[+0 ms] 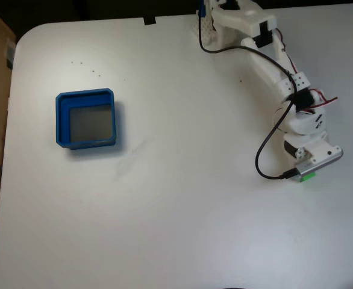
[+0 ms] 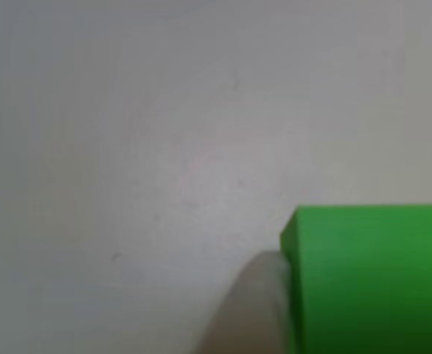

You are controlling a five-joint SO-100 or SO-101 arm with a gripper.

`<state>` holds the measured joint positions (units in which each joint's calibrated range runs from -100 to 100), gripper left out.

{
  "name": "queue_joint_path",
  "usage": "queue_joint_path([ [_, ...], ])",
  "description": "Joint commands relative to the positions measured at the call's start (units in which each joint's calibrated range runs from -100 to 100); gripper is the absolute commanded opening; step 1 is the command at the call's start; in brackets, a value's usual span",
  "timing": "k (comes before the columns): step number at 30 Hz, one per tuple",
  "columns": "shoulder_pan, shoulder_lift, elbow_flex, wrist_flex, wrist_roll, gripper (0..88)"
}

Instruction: Pick up green cube and drop it in the blue box

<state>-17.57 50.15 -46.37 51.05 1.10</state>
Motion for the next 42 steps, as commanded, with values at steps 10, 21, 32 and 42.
queue_joint_path([
  [10, 6.73, -18.09, -3.85, 4.28, -0.2, 1.3],
  [21, 19.45, -19.26, -3.67, 4.28, -0.24, 1.3],
  [32, 30.36, -19.1, -3.85, 3.71, -0.29, 1.3],
  [42, 38.52, -18.93, -3.94, 3.62, -0.1, 1.3],
])
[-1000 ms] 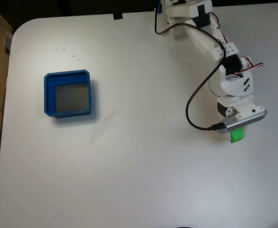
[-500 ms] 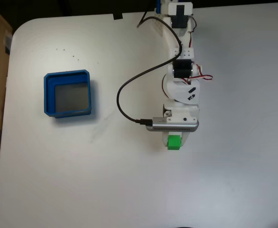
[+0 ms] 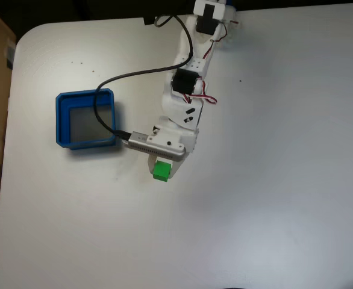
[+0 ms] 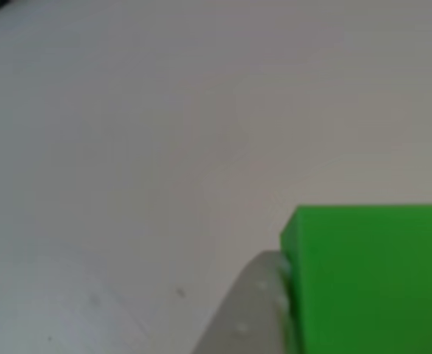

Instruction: Pick up green cube and drop it in the blue box

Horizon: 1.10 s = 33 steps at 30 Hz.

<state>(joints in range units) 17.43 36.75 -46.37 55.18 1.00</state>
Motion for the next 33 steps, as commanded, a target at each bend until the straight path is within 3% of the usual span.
queue_joint_path([
  [1, 4.4, -5.7, -3.94, -0.59, -0.05, 1.3],
  [16, 17.11, -5.53, -3.58, -0.5, -0.1, 1.3],
  [33, 24.12, -3.52, -2.77, 0.24, 0.2, 1.3],
])
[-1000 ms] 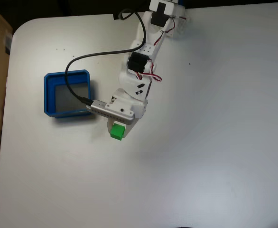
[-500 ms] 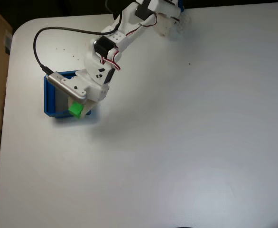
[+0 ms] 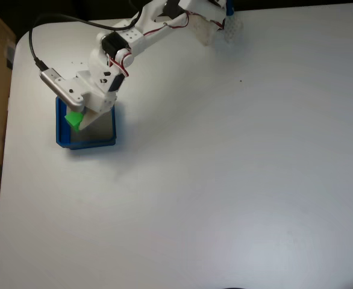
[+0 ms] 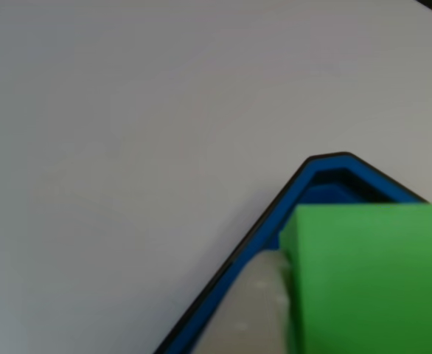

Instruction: Pick up green cube and drop it in the blue box

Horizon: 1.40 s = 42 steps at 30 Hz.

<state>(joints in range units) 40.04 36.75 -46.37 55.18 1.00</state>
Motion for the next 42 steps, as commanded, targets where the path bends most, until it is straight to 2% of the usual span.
queue_joint_path([
  [1, 1.79, -3.27, -2.68, 0.24, 0.2, 1.3],
  [42, 4.32, 4.25, -0.87, 0.49, 0.24, 1.3],
])
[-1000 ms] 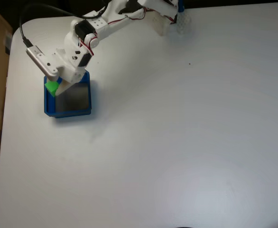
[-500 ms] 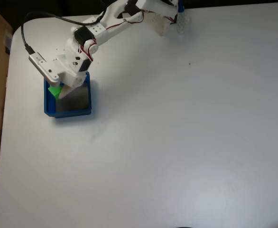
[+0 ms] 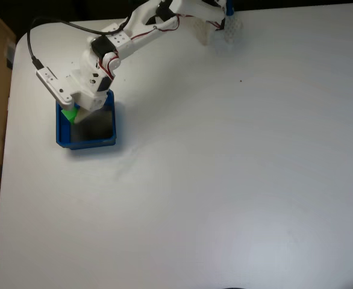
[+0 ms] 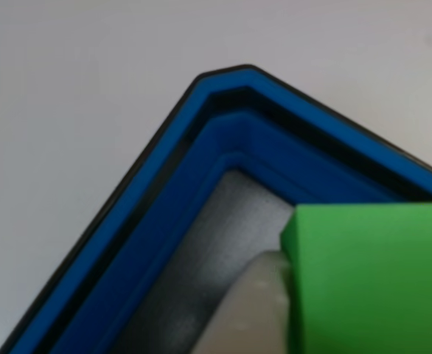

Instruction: Pick up green cube and drop it in the blue box

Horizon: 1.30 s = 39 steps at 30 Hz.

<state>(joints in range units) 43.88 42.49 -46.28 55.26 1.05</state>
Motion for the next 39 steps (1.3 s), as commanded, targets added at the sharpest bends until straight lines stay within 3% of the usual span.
queue_joint_path([
  [1, 0.48, -1.49, -0.96, 0.57, 0.2, 1.3],
  [8, 0.12, -2.0, -1.05, 8.23, 0.2, 1.3],
  [31, -0.02, -2.16, -1.68, 8.31, -0.29, 1.8],
  [39, -0.17, -2.66, -1.68, 8.31, -0.29, 13.1],
])
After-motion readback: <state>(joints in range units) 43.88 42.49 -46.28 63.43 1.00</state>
